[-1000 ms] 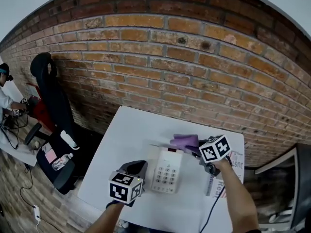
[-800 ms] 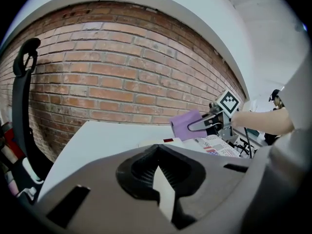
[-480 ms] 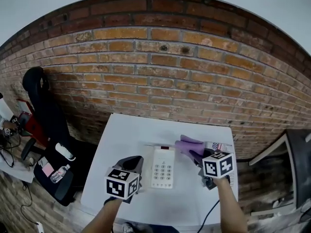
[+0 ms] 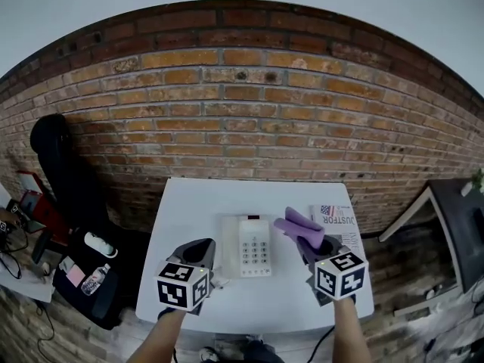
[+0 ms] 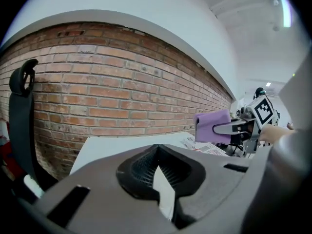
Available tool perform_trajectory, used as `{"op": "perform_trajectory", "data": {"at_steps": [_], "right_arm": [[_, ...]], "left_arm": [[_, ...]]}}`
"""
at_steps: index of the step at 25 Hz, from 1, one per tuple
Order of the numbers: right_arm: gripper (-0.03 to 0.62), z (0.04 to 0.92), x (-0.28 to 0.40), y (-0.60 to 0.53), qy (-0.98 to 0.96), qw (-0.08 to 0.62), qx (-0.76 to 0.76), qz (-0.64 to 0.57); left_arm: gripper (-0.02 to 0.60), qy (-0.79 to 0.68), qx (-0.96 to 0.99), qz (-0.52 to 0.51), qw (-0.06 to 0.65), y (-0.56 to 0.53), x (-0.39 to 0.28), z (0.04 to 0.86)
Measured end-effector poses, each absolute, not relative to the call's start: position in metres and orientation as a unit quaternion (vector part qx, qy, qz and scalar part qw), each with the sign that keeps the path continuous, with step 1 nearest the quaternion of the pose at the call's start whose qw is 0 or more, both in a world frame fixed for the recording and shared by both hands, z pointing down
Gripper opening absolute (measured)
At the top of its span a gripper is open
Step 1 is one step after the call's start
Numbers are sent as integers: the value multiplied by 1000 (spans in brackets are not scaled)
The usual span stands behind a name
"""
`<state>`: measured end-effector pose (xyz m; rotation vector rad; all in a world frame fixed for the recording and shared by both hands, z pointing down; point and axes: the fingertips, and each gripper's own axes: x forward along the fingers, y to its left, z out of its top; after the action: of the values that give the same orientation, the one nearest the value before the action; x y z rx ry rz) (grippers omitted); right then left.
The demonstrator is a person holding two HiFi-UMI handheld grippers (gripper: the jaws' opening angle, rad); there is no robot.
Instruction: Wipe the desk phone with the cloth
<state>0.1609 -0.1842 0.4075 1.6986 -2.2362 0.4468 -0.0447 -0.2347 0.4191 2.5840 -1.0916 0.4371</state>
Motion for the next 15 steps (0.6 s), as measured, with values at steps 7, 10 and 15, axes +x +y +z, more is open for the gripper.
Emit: {"op": "perform_trajectory", "data": {"at_steps": [7,10,15], "right_arm": [[43,385,128,-146,-758,105,633,113],[43,379,115,-136,-754,96,641,102],[43,374,106,-126,-747,89,652,96]], "left_arm": [[5,-384,903,135,137,-213,-80,408],[5,-384,904,133,134,-206,-89,408],[5,-382,906,129,130,-200,-100,406]]}}
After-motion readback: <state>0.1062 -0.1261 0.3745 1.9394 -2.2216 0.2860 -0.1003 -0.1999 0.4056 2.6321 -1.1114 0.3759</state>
